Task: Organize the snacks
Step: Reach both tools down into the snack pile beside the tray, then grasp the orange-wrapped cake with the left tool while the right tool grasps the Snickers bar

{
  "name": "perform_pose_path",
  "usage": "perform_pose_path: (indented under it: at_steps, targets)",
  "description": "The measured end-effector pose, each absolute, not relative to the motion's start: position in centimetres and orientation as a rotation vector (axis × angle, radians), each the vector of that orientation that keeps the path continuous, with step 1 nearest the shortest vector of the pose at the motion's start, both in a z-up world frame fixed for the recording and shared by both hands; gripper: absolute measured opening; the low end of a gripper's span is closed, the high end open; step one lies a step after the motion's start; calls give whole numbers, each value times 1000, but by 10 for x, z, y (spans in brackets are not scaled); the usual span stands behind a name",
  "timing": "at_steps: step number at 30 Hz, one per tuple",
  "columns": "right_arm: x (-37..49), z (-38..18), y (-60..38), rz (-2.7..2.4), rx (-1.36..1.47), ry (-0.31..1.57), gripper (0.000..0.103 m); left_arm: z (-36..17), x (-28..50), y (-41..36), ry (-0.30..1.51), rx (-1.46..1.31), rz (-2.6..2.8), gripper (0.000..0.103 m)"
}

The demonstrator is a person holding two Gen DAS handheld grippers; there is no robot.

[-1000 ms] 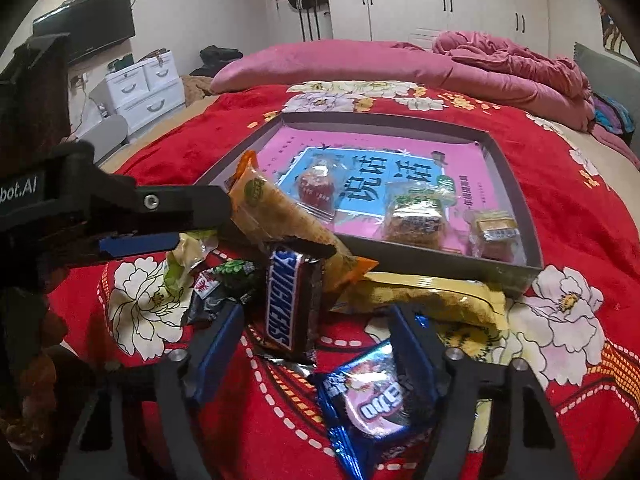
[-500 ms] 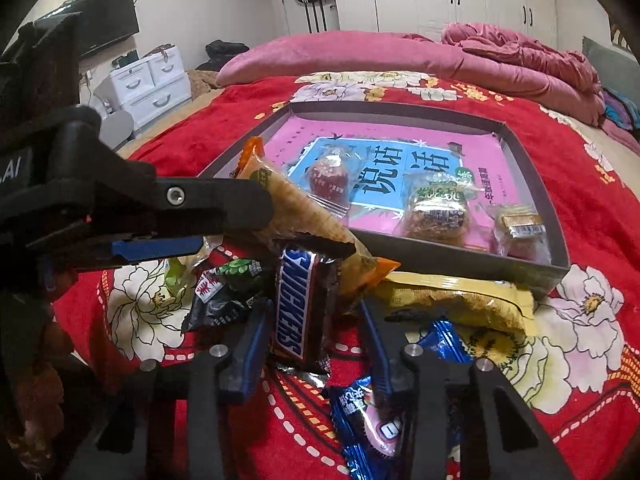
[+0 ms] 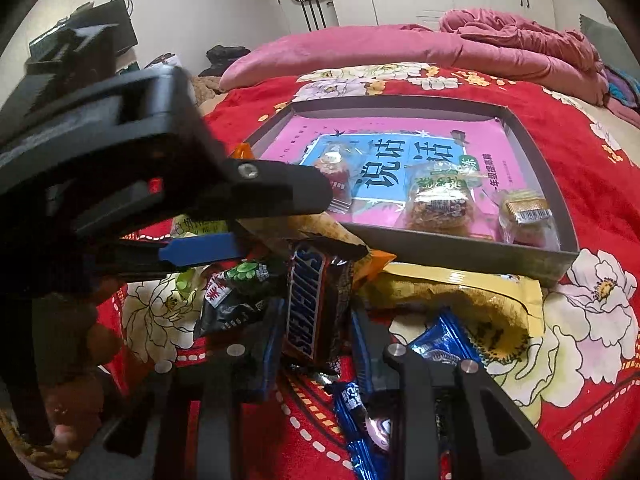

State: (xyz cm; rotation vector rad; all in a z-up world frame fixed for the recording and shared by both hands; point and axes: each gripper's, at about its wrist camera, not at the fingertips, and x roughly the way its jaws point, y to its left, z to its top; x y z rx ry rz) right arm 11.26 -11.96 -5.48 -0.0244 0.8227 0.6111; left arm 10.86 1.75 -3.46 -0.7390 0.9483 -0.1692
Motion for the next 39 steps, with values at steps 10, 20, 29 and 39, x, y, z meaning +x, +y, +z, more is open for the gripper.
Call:
perform_pose_path:
  at_steps: [10, 20, 29, 39]
  targets:
    - [111, -53, -125, 616, 4, 826, 32, -46, 116, 24, 977, -885, -130, 57]
    - [109, -44, -135, 611, 44, 801, 32, -37, 114, 28, 944, -863, -159, 40]
    - [112, -34, -148, 599, 92, 770, 31, -18, 105, 29, 878, -808, -194, 39]
    - [110, -18, -160, 586, 122, 704, 31, 16, 90, 26, 778, -659, -183, 39]
